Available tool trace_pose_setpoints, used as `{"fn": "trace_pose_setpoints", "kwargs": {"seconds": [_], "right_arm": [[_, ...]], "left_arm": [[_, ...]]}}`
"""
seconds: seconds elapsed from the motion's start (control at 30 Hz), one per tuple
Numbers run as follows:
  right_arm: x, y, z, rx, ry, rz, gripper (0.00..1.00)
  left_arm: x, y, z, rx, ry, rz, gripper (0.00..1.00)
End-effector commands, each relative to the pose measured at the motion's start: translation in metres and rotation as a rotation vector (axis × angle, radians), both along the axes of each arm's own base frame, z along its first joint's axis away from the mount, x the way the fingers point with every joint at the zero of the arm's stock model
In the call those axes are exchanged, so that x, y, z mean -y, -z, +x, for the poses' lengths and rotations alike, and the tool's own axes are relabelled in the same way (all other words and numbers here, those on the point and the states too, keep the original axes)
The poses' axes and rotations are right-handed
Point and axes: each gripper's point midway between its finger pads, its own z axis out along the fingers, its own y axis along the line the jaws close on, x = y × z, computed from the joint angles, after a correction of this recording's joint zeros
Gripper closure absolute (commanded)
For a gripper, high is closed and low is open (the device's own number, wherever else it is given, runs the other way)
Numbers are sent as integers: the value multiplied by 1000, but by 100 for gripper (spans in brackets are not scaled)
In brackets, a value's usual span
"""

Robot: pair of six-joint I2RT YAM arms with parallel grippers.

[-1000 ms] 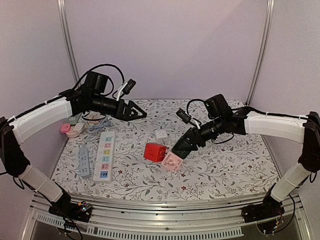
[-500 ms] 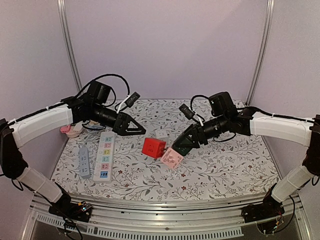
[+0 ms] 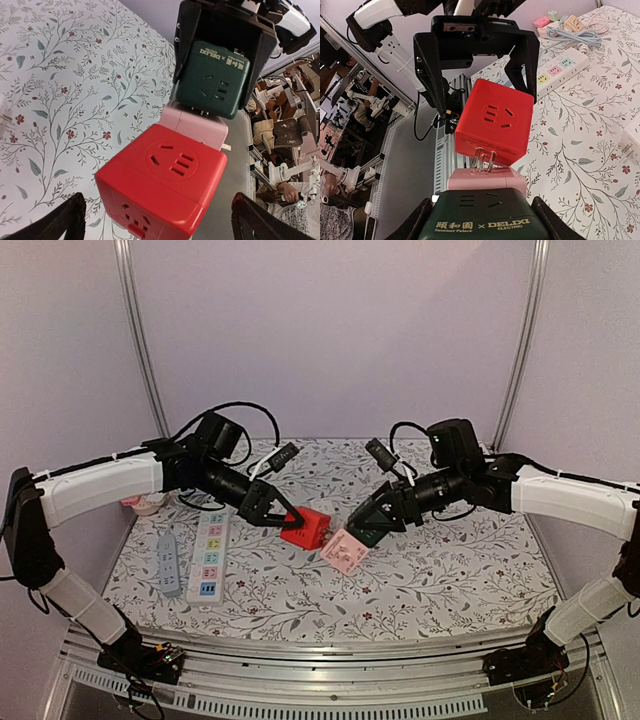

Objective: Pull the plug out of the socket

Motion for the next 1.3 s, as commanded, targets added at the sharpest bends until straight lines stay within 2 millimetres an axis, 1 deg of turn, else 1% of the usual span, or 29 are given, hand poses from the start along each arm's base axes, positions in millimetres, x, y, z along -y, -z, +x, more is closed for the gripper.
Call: {"fn": "trace_pose_setpoints", "kwargs": {"seconds": [0.0, 0.37, 0.67, 0.83, 0.9, 1.03, 1.2, 1.27], "right_arm": [[-1, -34, -10, 58, -50, 109, 74], [-1, -37, -14, 52, -67, 125, 74], [-2, -36, -14, 45, -75, 125, 74], [-2, -34, -14, 42, -75, 121, 74], [-3, -33, -13, 41, -73, 120, 74], [-4, -31, -11, 35, -73, 117, 74], [-5, -28, -10, 28, -73, 111, 74], [-5, -28, -9, 28, -70, 109, 74]], "left_arm": [[7, -6, -10, -19, 56, -24, 0], [17, -10, -28, -81, 148, -73, 2], [18, -12, -29, -94, 159, -85, 17], [18, -13, -29, -97, 159, -88, 28], [18, -15, -29, -94, 159, -89, 31], [16, -17, -29, -88, 156, -90, 34], [16, -17, -29, -91, 156, -88, 45], [16, -16, -29, -93, 156, -88, 48]]}}
